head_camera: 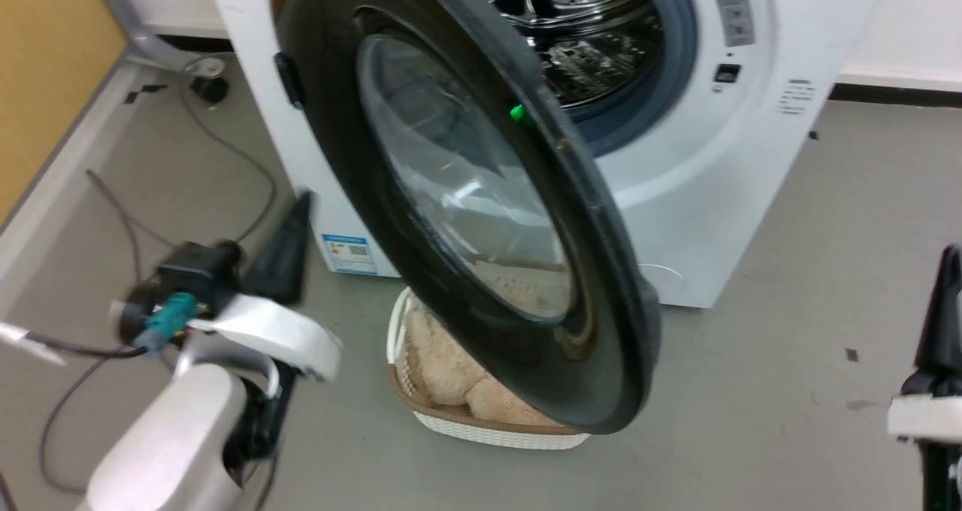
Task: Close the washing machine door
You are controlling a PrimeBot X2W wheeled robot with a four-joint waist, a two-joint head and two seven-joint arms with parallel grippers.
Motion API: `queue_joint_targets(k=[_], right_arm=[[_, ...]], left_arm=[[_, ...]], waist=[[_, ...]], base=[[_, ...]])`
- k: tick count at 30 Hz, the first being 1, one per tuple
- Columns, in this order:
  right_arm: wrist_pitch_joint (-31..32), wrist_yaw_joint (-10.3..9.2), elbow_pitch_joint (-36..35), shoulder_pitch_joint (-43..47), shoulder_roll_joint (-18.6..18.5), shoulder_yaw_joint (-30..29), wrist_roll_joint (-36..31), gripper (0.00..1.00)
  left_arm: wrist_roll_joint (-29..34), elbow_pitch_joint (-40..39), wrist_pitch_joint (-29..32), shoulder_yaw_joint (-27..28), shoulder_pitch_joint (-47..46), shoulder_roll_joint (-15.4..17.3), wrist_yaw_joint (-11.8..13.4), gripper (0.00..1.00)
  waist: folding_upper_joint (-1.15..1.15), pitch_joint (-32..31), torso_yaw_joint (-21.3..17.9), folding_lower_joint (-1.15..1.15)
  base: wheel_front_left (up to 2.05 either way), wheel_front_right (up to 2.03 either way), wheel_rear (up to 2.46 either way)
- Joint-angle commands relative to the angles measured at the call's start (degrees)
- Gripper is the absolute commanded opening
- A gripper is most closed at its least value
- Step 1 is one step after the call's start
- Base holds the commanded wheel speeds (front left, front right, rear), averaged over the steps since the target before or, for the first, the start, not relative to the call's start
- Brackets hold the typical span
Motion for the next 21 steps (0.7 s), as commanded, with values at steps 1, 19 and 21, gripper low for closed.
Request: queue_joint_targets(k=[1, 19, 21], right_arm=[[-0.2, 0.06, -1.0, -1.2, 0.0, -0.1, 0.3, 1.0], [-0.2, 0.06, -18.3, -7.9, 0.0, 11.4, -1.0, 0.0], [-0.2, 0.06, -19.7, -7.9, 0.0, 14.9, -1.3, 0.0]], left_arm=[[2.0, -1.1, -0.3, 1.8, 0.4, -0.5, 2.3, 0.0], [24.4, -13.9, -0.4, 23.5, 20.3, -9.4, 15.5, 1.0], [25.0, -14.4, -0.4, 24.9, 21.5, -10.5, 14.7, 1.0]], waist=[[0.0, 0.0, 0.8, 0.0], [0.0, 0.3, 6.5, 0.0], [0.0, 0.3, 6.9, 0.0]], base=[[0.0, 0.0, 0.0], [0.0, 0.0, 0.0], [0.0, 0.0, 0.0]])
